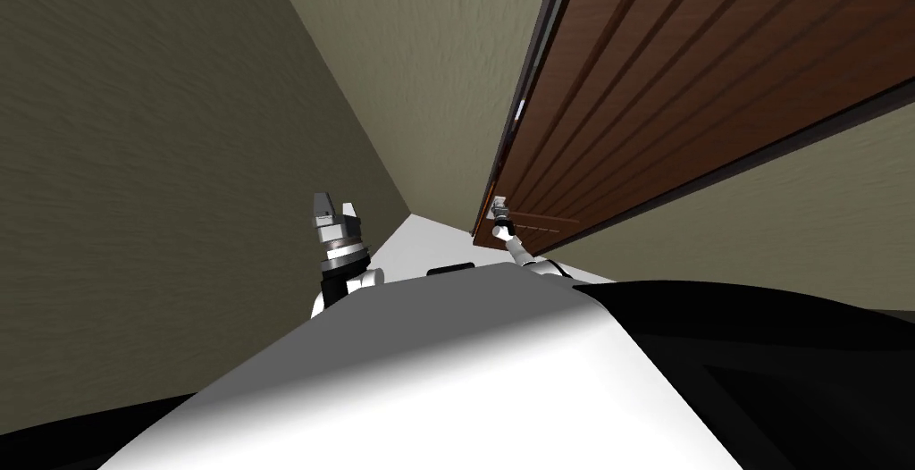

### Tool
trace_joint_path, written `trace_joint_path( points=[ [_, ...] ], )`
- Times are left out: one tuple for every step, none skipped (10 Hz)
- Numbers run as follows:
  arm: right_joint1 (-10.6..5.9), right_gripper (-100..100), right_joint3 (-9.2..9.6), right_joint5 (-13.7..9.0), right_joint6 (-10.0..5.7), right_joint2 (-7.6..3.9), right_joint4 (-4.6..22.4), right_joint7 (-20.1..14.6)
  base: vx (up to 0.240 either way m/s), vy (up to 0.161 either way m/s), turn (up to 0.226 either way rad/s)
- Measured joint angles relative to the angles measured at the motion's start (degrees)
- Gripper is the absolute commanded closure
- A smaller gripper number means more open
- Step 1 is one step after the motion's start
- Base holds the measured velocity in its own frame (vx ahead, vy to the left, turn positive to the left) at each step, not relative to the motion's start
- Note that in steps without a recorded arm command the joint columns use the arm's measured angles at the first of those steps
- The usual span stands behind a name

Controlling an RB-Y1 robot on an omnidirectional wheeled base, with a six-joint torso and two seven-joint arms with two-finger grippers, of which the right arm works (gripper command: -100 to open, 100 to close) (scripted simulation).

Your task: Pull the door open

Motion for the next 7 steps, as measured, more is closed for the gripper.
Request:
trace_joint_path(
  points=[
    [0.00,100,0.39,0.0,-0.04,-0.42,-0.3,-0.6,-0.237,-0.044,0.146],
    [0.29,100,0.92,0.1,-0.07,-0.77,-0.7,-1.1,-0.237,-0.057,0.123],
    [0.61,100,1.54,0.1,0.22,-1.08,-1.0,-1.7,-0.218,-0.072,0.135],
    [1.17,100,2.16,0.0,0.63,-1.43,-1.6,-2.3,-0.207,-0.070,0.144],
    [1.23,100,2.81,0.0,0.77,-1.73,-1.6,-3.0,-0.256,-0.059,0.153],
    [1.43,100,3.45,0.0,0.86,-2.30,-2.1,-3.8,-0.266,-0.074,0.150],
    [1.65,100,4.05,0.0,0.96,-2.75,-2.6,-4.5,-0.234,-0.075,0.142]
  ],
)
